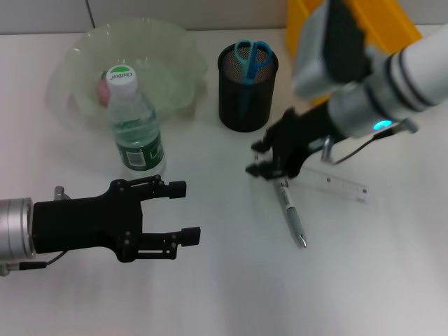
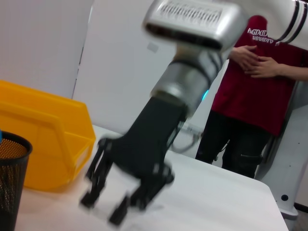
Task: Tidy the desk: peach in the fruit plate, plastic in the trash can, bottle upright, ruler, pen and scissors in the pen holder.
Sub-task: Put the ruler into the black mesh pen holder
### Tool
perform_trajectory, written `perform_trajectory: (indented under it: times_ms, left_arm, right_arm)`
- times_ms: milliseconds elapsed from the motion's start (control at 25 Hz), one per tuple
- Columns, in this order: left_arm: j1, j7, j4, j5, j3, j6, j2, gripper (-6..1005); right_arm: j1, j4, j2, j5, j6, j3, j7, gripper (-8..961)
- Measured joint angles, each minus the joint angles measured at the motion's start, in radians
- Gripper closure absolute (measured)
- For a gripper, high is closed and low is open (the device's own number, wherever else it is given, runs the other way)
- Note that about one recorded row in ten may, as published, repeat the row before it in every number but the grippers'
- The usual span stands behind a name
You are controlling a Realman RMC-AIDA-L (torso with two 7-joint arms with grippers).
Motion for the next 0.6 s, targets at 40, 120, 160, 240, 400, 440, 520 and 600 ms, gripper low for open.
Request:
perform_trajectory:
  times_ms: [40,120,160,240,400,440,520,600]
  left_arm:
    - [0.0,0.0,0.001,0.0,0.0,0.0,0.001,153]
    - [0.001,0.0,0.002,-0.002,0.0,0.0,0.001,153]
    - [0.001,0.0,0.002,-0.002,0.0,0.001,0.001,153]
    - [0.001,0.0,0.003,-0.002,0.0,0.001,0.001,153]
    - [-0.001,0.0,0.006,-0.003,0.0,0.0,-0.001,153]
    - [-0.002,0.0,0.006,-0.003,0.0,-0.001,-0.001,153]
    - [-0.005,0.0,0.006,-0.004,-0.004,-0.004,-0.003,153]
    - [-0.004,0.001,0.007,-0.006,-0.024,-0.003,-0.007,153]
  right_arm:
    - [-0.032,-0.059,-0.001,0.019,-0.02,0.033,-0.004,574]
    - [-0.087,-0.148,0.0,0.079,-0.055,0.094,-0.021,574]
    - [-0.112,-0.184,0.0,0.125,-0.066,0.131,-0.034,574]
    - [-0.151,-0.217,0.001,0.234,-0.081,0.206,-0.074,574]
    - [-0.197,-0.137,-0.001,0.541,-0.059,0.318,-0.235,575]
    - [-0.201,-0.088,-0.001,0.626,-0.049,0.336,-0.29,575]
    - [-0.199,0.036,0.0,0.822,-0.033,0.352,-0.429,575]
    - [-0.182,0.191,0.0,1.028,-0.03,0.356,-0.601,575]
